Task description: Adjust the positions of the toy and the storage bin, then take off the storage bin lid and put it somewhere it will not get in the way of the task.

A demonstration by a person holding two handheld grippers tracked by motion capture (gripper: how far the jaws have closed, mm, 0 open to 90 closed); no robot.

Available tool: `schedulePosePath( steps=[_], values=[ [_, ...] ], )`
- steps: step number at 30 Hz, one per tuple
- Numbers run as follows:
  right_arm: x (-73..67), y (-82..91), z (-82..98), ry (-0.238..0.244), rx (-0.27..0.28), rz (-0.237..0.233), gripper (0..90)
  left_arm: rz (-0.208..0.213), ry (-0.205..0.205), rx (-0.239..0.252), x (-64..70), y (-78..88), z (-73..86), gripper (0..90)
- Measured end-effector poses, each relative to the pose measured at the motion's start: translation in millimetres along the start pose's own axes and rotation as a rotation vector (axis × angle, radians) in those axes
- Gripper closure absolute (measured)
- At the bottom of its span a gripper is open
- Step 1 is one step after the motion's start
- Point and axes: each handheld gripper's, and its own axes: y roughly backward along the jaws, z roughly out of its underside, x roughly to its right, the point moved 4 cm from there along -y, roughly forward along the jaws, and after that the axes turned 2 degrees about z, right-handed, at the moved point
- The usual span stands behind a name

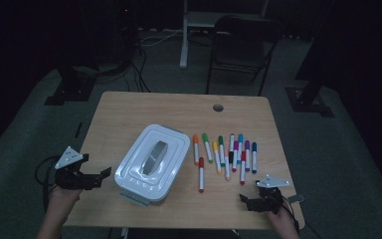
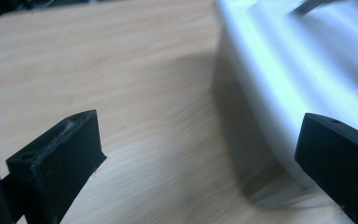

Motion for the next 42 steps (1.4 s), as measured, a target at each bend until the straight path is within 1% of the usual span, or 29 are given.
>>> schedulePosePath(
  steps=[1, 2, 6, 8, 10, 11, 12, 14, 16, 17, 18, 19, 20, 21, 22, 23, 25, 26, 28, 30, 31, 33, 34, 35, 37, 38, 40, 41, 42],
  values=[
    [1.7, 0.1, 0.9, 0.000, 0.002, 0.016, 11.3, 0.006, -0.013, 0.002, 5.0, 0.4, -3.8, 1.3],
    [2.5, 0.3, 1.3, 0.000, 0.001, 0.023, 11.2, 0.022, -0.034, 0.008, 14.1, 0.1, -9.8, 1.3],
    [2.5, 0.1, 1.4, 0.006, -0.002, 0.031, 11.2, 0.070, -0.068, 0.005, 39.7, -4.8, -24.8, 1.3],
    [1.9, -0.1, 1.4, 0.009, -0.005, 0.035, 11.2, 0.093, -0.094, -0.001, 54.5, -10.4, -30.9, 1.3],
    [1.9, 0.0, 1.4, 0.009, -0.005, 0.035, 11.2, 0.103, -0.113, -0.005, 64.2, -15.7, -34.9, 1.3],
    [1.9, 0.0, 1.4, 0.010, -0.006, 0.035, 11.2, 0.116, -0.116, -0.009, 69.1, -20.2, -37.7, 1.3],
    [1.9, 0.0, 1.4, 0.010, -0.006, 0.035, 11.2, 0.121, -0.119, -0.007, 72.0, -22.8, -39.4, 1.3],
    [2.4, 0.1, 1.5, 0.013, -0.005, 0.031, 11.2, 0.129, -0.140, -0.019, 79.3, -31.0, -44.1, 1.3],
    [3.7, 0.1, 1.5, 0.008, -0.005, 0.035, 11.2, 0.157, -0.148, -0.024, 85.0, -37.5, -46.9, 1.3],
    [4.4, 0.0, 1.4, 0.006, -0.005, 0.041, 11.2, 0.142, -0.167, -0.038, 88.2, -42.4, -48.5, 1.3],
    [5.0, -0.2, 1.2, 0.002, -0.005, 0.041, 11.2, 0.142, -0.167, -0.038, 88.2, -42.4, -48.5, 1.3],
    [5.6, -0.2, 1.2, 0.002, -0.005, 0.044, 11.2, 0.135, -0.184, -0.056, 92.3, -49.5, -49.9, 1.3],
    [6.0, -0.3, 1.1, 0.000, -0.005, 0.046, 11.2, 0.124, -0.188, -0.055, 93.9, -53.6, -51.1, 4.1],
    [6.6, -0.4, 1.0, -0.006, -0.006, 0.050, 11.2, 0.113, -0.189, -0.059, 95.2, -57.5, -51.7, 11.8],
    [6.9, -0.4, 0.9, -0.010, -0.006, 0.053, 11.2, 0.110, -0.195, -0.071, 95.9, -60.3, -51.8, 15.2],
    [6.8, -0.4, 0.9, -0.009, -0.006, 0.054, 11.3, 0.108, -0.199, -0.083, 97.0, -64.3, -51.8, 15.3],
    [6.8, -0.5, 0.9, -0.010, -0.006, 0.053, 11.3, 0.108, -0.199, -0.083, 97.0, -64.3, -51.8, 15.3],
    [6.9, -0.4, 0.9, -0.010, -0.006, 0.053, 11.2, 0.092, -0.205, -0.095, 98.3, -73.6, -52.4, 22.3],
    [6.8, -0.5, 0.9, -0.010, -0.006, 0.053, 11.2, 0.089, -0.198, -0.096, 98.5, -77.6, -53.3, 25.5],
    [6.9, -0.5, 0.9, -0.009, -0.006, 0.053, 11.2, 0.088, -0.193, -0.098, 98.2, -80.1, -54.0, 29.2],
    [6.9, -0.5, 0.9, -0.009, -0.006, 0.053, 11.2, 0.087, -0.191, -0.094, 98.3, -80.6, -54.0, 33.6],
    [6.9, -0.5, 0.9, -0.010, -0.005, 0.054, 11.3, 0.087, -0.185, -0.088, 98.6, -81.4, -53.6, 37.7],
    [6.9, -0.5, 0.9, -0.010, -0.005, 0.054, 11.3, 0.087, -0.185, -0.088, 98.6, -81.4, -53.6, 41.5],
    [6.9, -0.5, 0.9, -0.010, -0.005, 0.054, 11.3, 0.073, -0.192, -0.084, 99.2, -82.0, -52.7, 44.9],
    [6.9, -0.5, 0.9, -0.011, -0.006, 0.054, 11.3, 0.074, -0.197, -0.091, 99.6, -83.1, -51.5, 46.8],
    [6.9, -0.5, 0.9, -0.011, -0.006, 0.054, 11.2, 0.074, -0.197, -0.091, 99.6, -83.1, -51.5, 51.2],
    [6.9, -0.5, 0.9, -0.010, -0.006, 0.054, 11.2, 0.087, -0.208, -0.093, 102.2, -84.1, -50.1, 55.8],
    [7.0, -0.5, 0.9, -0.010, -0.005, 0.054, 11.3, 0.087, -0.207, -0.088, 103.0, -84.1, -50.2, 60.0],
    [7.0, -0.5, 0.9, -0.010, -0.006, 0.054, 11.3, 0.086, -0.206, -0.089, 103.1, -84.2, -50.1, 61.7]
  ],
)
